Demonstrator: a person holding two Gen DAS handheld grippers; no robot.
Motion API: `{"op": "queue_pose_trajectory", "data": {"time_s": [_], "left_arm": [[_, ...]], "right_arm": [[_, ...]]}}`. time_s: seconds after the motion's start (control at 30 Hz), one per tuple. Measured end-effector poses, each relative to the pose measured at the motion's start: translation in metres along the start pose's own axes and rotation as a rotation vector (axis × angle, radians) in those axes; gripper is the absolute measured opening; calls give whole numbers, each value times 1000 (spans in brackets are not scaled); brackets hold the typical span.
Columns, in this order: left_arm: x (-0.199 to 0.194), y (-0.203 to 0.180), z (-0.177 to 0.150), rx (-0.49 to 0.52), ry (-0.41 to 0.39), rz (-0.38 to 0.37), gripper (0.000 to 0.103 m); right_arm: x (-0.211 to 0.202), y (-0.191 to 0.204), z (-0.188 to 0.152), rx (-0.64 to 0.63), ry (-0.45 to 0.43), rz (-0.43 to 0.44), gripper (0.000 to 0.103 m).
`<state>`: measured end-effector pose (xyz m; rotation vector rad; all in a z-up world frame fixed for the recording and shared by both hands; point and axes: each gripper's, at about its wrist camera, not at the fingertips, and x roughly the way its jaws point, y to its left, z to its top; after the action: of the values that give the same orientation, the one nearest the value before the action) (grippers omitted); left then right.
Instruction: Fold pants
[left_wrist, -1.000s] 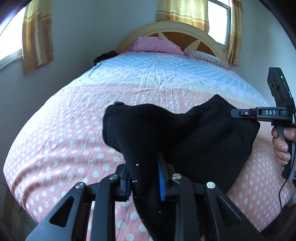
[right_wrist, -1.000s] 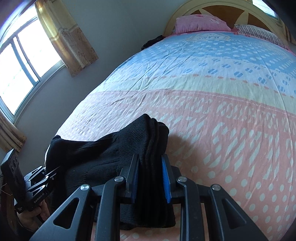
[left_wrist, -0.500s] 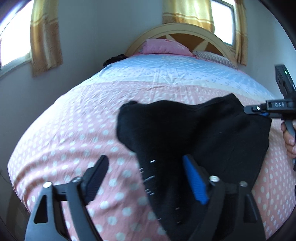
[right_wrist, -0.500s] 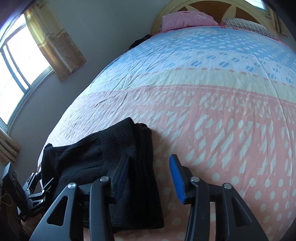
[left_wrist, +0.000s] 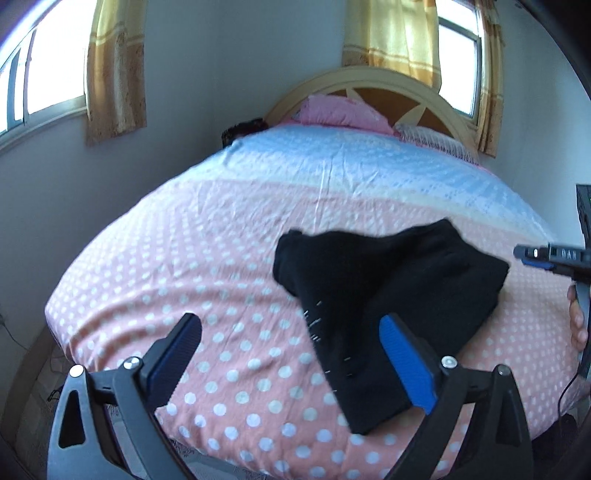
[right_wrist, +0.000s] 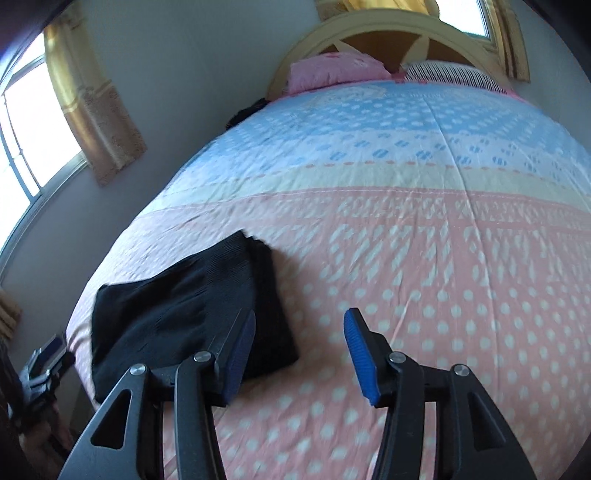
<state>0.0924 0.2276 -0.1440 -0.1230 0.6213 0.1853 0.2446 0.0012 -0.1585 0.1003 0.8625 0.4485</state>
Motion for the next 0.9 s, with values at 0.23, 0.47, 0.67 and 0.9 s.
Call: {"op": "queue_pose_trajectory", "data": {"time_s": [0.23, 0.47, 0.67, 0.9], "left_arm": [[-49, -31, 23, 26, -140, -48, 100], [-74, -50, 32, 53, -206, -77, 101], [-86, -55, 32, 64, -232, -66, 102], [-92, -53, 34, 51, -248, -53, 103]], "right_arm": [[-82, 48, -34, -156, -125, -8, 58], [-141, 76, -43, -253, -248, -1, 61], [-158, 93, -48, -298, -289, 19, 63], [-160, 96, -52, -308, -292, 29, 63]]}}
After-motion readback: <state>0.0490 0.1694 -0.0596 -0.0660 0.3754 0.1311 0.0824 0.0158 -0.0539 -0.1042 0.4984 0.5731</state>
